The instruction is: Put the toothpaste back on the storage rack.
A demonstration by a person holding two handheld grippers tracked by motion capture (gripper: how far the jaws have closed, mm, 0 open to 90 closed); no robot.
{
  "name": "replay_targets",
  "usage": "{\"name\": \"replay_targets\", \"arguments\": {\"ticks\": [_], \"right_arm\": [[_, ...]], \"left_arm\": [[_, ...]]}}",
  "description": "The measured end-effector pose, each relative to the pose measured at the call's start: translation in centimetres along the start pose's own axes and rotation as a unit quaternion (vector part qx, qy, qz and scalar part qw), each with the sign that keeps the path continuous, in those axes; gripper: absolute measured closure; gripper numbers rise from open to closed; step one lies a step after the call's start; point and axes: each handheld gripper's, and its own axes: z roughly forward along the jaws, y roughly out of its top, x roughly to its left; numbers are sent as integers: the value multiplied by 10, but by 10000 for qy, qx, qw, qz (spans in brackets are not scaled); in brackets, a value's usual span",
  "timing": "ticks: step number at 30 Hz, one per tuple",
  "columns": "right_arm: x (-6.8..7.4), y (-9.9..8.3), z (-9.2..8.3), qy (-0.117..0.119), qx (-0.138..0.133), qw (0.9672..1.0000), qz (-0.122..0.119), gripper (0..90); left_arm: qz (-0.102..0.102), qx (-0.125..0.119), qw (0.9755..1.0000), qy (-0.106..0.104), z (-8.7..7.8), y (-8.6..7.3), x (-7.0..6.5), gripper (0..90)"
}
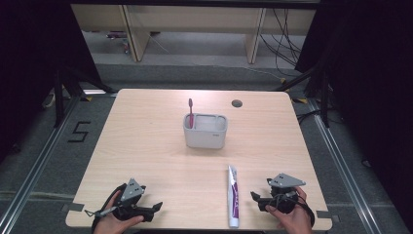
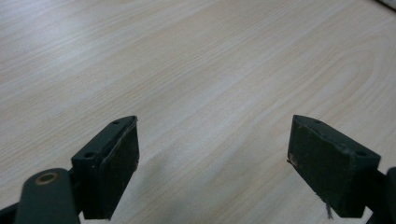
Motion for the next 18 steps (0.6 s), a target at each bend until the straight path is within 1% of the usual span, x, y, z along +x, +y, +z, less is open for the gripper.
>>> {"name": "replay_targets", "arguments": {"ticks": [1,2,3,4,5,6,7,8,9,10,11,12,13,14,15,16,17,18], "right_arm": [[0,2,0,82,2,10000,-23,233],[0,2,0,82,2,10000,-23,233],[1,4,0,26,17,10000,-45,233],[1,4,0,26,17,10000,-45,233],[1,5,1,-23,4,9999,-123,234],[3,7,1,19,39,10000,-31,236],[5,9,0,41,68,9999,63,236],[5,11,0,68,29,10000,-8,244],[6,14,0,143,46,9999,-23,261],[6,14,0,143,46,9999,-23,261],[10,17,-1,205,28,9997,109,266],[10,17,-1,205,28,9997,109,266],[9,19,-2,295,29,9996,29,266],[13,22,-3,385,45,9992,130,265],[13,22,-3,385,45,9992,130,265],[16,23,0,405,53,9992,54,259],[16,23,0,405,53,9992,54,259],[17,25,1,476,140,9988,14,258]], "left_arm": [[5,17,10000,3,0,0,0,161],[85,84,9999,38,0,-1,1,161],[47,22,10000,-18,1,-1,0,162],[47,22,10000,-18,1,-1,0,162],[45,28,10000,1,1,-1,-1,162],[85,79,9999,-7,0,-2,-1,162],[85,79,9999,-7,0,-2,-1,162],[137,114,9998,-14,-1,-2,0,162],[85,51,10000,1,-2,-2,-1,162],[85,51,10000,1,-2,-2,-1,162],[83,50,9999,-29,-1,-2,0,162],[83,50,9999,-29,-1,-2,0,162],[159,133,9998,-24,-2,-2,0,162],[192,145,9997,-20,-2,-2,0,162],[175,128,9998,-15,-1,-2,0,162],[140,65,9999,-39,-1,-2,-1,162],[140,65,9999,-39,-1,-2,-1,162],[193,105,9998,17,-2,-2,0,162]]}}
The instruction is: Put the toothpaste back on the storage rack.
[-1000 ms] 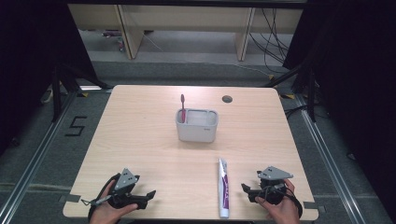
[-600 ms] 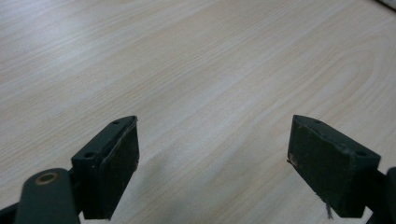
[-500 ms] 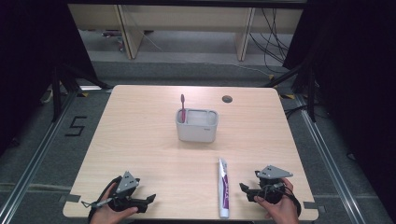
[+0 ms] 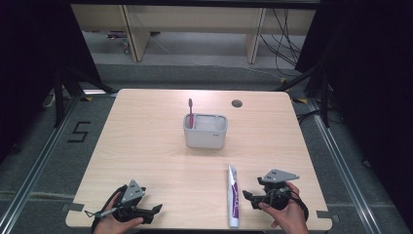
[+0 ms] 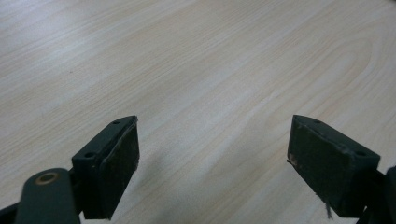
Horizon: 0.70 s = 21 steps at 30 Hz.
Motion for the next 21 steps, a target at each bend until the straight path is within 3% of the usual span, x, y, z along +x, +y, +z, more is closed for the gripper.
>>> {"name": "replay_targets", "arguments": {"ticks": [1,6,8,11,13,15,17,18,19,21], "right_arm": [[8,1,2,31,159,9996,213,255],[15,5,9,113,217,9997,-26,254],[21,7,11,176,284,9994,115,254],[22,10,17,179,249,9994,-172,251],[25,14,21,220,427,9984,-310,249],[29,17,24,193,516,9979,-332,248],[29,16,27,133,388,9982,-430,245],[29,18,27,115,516,9975,-462,241],[33,19,27,112,626,9978,-211,238],[35,20,31,107,621,9979,-135,239]], "left_arm": [[-6,4,10000,15,-1,0,0,163],[2,-51,10000,-32,-1,0,-1,164],[29,-24,10000,-24,-1,0,-2,164],[17,22,10000,-32,-1,0,-3,163],[42,-11,10000,-42,-1,0,-4,164],[11,-53,10000,-52,0,0,-4,164],[52,-25,10000,-61,0,0,-3,164],[54,-18,10000,-59,0,-1,-3,164],[47,-27,10000,-56,0,-1,-3,164],[67,27,10000,-36,-1,0,-3,164]]}}
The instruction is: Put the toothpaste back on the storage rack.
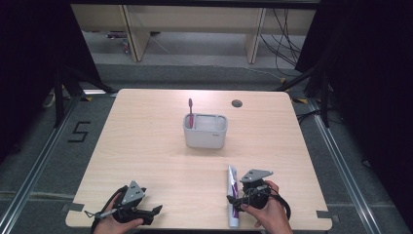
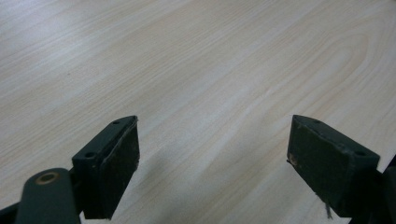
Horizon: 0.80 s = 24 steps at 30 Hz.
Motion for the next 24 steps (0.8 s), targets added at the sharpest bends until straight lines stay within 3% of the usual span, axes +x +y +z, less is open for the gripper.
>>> {"name": "replay_targets", "arguments": {"ticks": [1,3,5,6,8,10,14,16,20,21,23,24], "right_arm": [[-1,2,3,-90,45,9996,-272,240],[1,4,5,-67,188,9995,-240,245],[2,3,8,-123,67,9997,-221,247],[2,5,9,-60,259,9994,-236,254],[1,5,11,-94,247,9991,-333,259],[2,6,13,-112,319,9987,-381,279],[2,6,16,9,431,9984,-360,306],[0,7,17,-19,433,9978,-509,308],[-2,8,17,-28,477,9968,-642,341],[-2,8,16,-27,540,9971,-544,351],[-5,8,16,-112,600,9965,-563,362],[-5,7,15,-43,648,9964,-543,370]], "left_arm": [[-20,-21,10000,-3,0,0,-1,164],[-2,-51,10000,-24,1,0,-1,164],[7,-53,10000,-16,1,0,-1,164],[20,22,10000,5,1,0,-1,164],[109,114,9999,-39,-1,0,0,165],[-11,-54,10000,-6,0,0,-1,166],[-47,-53,10000,52,-2,-1,0,170],[-108,-85,9999,47,-2,-1,0,170],[-97,-70,9999,39,-1,-2,0,170],[-21,-25,10000,65,-1,-2,2,170],[-64,-14,10000,33,-1,-2,0,170],[-53,-10,10000,63,-1,-2,0,170]]}}
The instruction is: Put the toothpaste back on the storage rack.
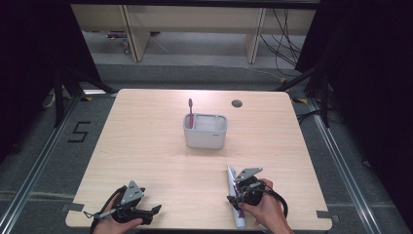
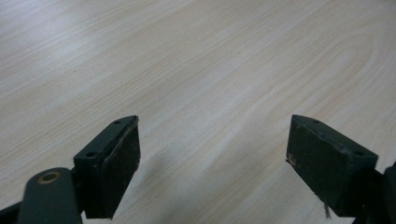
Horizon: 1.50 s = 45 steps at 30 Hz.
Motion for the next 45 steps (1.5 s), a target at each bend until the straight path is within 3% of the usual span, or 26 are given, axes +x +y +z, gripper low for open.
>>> {"name": "replay_targets", "arguments": {"ticks": [3,7,10,14,15,18,24,30,31,32,36,37,44,45], "right_arm": [[-3,-2,0,-5,127,9999,-90,441],[-5,-2,0,47,264,9995,-169,497],[-7,-2,-2,233,368,9990,-58,533],[-9,0,-4,274,524,9982,-56,565],[-12,3,-3,350,607,9974,-191,583],[-14,6,-3,388,753,9960,-296,613],[-15,12,-3,419,1051,9929,-365,631],[-14,16,-3,494,1193,9906,-445,707],[-15,18,-4,544,1142,9902,-590,735],[-16,19,-3,536,1200,9887,-726,734],[-14,20,-2,531,1318,9881,-586,734],[-14,21,-1,538,1359,9871,-651,734],[-15,24,2,570,1495,9846,-705,734],[-14,24,2,572,1511,9845,-687,735]], "left_arm": [[-9,-27,10000,-39,0,0,0,171],[124,102,9999,-40,-1,1,1,171],[50,33,10000,-48,0,0,-1,171],[29,20,10000,-36,0,1,-1,172],[45,19,10000,-33,0,0,-1,172],[45,9,10000,-21,0,1,-1,173],[32,1,10000,20,0,1,-1,176],[54,7,10000,-22,0,1,-1,178],[75,7,10000,-19,0,1,-1,178],[81,30,10000,-6,-1,0,-1,179],[95,42,9999,-5,0,1,-1,179],[5,-36,10000,-44,0,0,-3,180],[4,-68,10000,-64,1,0,-3,182],[94,39,9999,-10,0,1,-1,182]]}}
